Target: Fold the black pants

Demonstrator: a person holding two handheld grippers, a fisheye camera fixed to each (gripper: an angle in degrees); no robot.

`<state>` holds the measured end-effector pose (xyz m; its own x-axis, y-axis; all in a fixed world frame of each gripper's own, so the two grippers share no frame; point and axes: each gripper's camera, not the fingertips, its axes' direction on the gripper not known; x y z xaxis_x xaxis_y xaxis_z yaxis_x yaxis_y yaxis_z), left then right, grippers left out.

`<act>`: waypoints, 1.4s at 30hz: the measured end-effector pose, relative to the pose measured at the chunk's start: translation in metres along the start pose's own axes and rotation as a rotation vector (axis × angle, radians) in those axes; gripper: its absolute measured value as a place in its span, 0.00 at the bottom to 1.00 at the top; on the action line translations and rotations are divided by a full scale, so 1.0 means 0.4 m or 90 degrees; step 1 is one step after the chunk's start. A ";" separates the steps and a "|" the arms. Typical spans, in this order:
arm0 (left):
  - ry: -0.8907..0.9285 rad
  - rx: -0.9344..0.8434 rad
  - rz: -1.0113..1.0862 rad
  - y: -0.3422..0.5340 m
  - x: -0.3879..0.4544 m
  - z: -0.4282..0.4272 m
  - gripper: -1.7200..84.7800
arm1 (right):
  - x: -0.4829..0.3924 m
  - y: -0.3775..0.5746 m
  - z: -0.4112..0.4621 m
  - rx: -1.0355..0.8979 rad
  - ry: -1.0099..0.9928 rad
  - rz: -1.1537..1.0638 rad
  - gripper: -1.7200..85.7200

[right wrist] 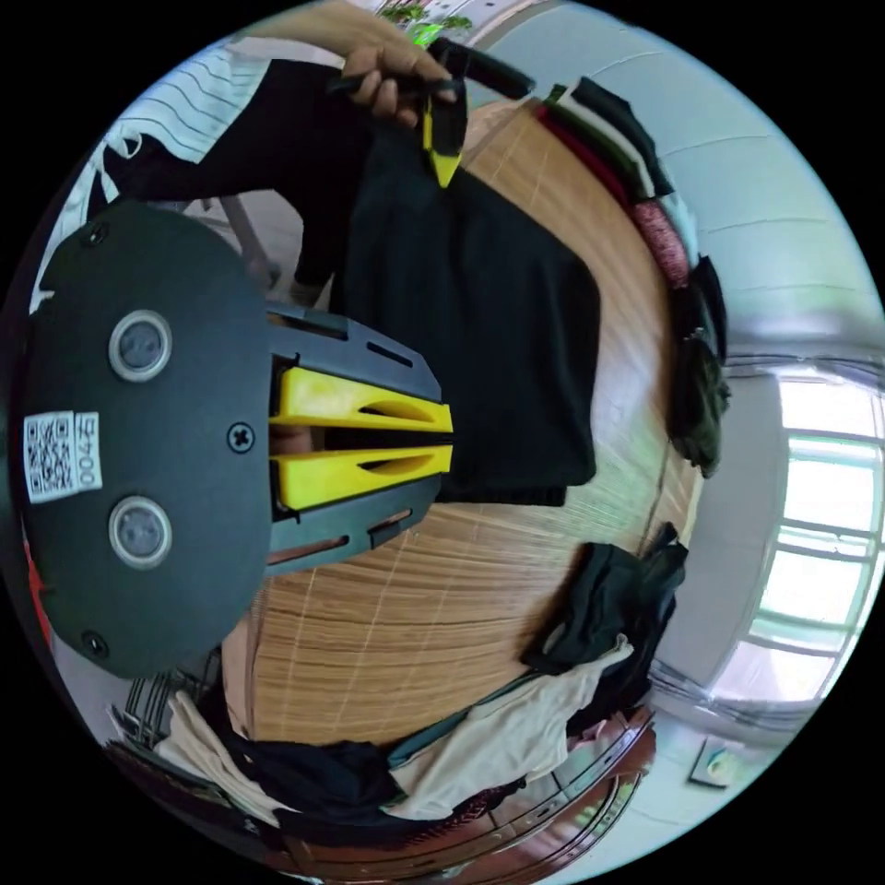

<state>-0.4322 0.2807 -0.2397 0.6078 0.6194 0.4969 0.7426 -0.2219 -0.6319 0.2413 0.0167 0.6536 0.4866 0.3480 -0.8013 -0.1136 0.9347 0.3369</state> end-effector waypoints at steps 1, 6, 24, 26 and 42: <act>-0.001 0.010 0.004 0.026 -0.008 0.012 0.06 | -0.021 -0.008 0.041 -0.035 0.008 -0.008 0.06; -0.067 0.118 0.018 0.154 -0.018 0.026 0.03 | -0.082 0.003 0.058 0.006 0.012 -0.030 0.07; -0.600 0.108 0.505 0.158 0.185 0.807 0.02 | -0.137 -0.052 0.063 -0.054 -0.045 -0.083 0.02; -0.606 0.089 0.518 0.174 0.182 0.840 0.02 | -0.114 -0.098 0.032 -0.014 -0.037 -0.069 0.02; -0.561 0.093 0.493 0.207 0.173 0.892 0.02 | 0.084 -0.343 0.204 -0.075 -0.192 0.068 0.01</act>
<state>-0.4289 0.5739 -0.4700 0.4360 0.6760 -0.5941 0.1881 -0.7140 -0.6744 0.3438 -0.1057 0.6207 0.6992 0.4230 -0.5763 -0.2683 0.9025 0.3369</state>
